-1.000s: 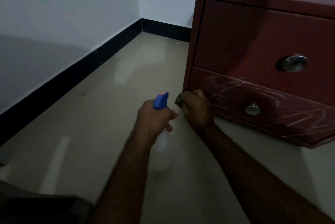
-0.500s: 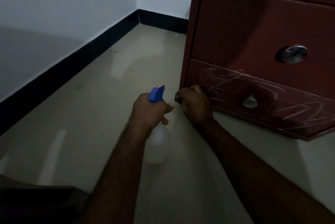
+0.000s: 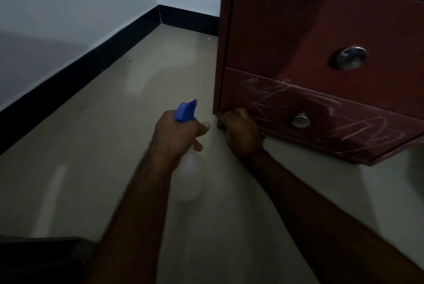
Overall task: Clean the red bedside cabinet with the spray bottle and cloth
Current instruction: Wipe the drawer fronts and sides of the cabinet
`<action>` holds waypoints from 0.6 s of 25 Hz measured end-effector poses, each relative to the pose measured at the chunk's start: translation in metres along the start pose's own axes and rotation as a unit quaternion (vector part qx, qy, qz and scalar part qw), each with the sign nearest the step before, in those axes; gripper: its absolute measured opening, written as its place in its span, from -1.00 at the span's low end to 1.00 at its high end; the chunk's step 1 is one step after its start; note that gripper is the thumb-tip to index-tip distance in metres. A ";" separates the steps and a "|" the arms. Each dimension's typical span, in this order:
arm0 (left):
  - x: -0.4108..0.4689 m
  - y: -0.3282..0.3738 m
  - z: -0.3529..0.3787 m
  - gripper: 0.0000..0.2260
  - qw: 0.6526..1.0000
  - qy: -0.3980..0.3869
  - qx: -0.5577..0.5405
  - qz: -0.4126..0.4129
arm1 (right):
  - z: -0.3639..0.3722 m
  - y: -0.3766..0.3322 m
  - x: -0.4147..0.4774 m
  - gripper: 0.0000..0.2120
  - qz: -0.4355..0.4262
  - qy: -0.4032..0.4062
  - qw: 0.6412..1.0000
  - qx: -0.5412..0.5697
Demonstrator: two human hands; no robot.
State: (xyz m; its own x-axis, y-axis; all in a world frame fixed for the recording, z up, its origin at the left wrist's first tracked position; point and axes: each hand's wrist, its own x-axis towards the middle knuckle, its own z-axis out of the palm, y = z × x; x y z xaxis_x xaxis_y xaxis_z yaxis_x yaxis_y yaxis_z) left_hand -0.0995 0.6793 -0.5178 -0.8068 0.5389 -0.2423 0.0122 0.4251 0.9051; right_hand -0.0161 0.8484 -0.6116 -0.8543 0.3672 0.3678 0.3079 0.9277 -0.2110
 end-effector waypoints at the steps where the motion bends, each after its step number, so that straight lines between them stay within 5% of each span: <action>1: -0.001 0.000 0.003 -0.75 1.000 -0.002 0.000 0.001 | -0.001 0.001 -0.001 -0.75 0.003 -0.013 1.000 0.000; 15: -0.029 0.009 0.052 -0.78 0.999 -0.050 0.009 0.009 | -0.030 0.080 -0.077 -0.84 -0.021 0.020 0.998 -0.060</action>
State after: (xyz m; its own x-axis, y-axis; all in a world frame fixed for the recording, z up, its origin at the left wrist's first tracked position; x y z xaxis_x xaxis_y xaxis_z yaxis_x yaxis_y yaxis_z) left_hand -0.0456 0.7054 -0.5208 -0.7428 0.6163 -0.2615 0.0363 0.4271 0.9035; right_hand 0.0868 0.8968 -0.6292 -0.8510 0.3287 0.4095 0.3227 0.9426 -0.0861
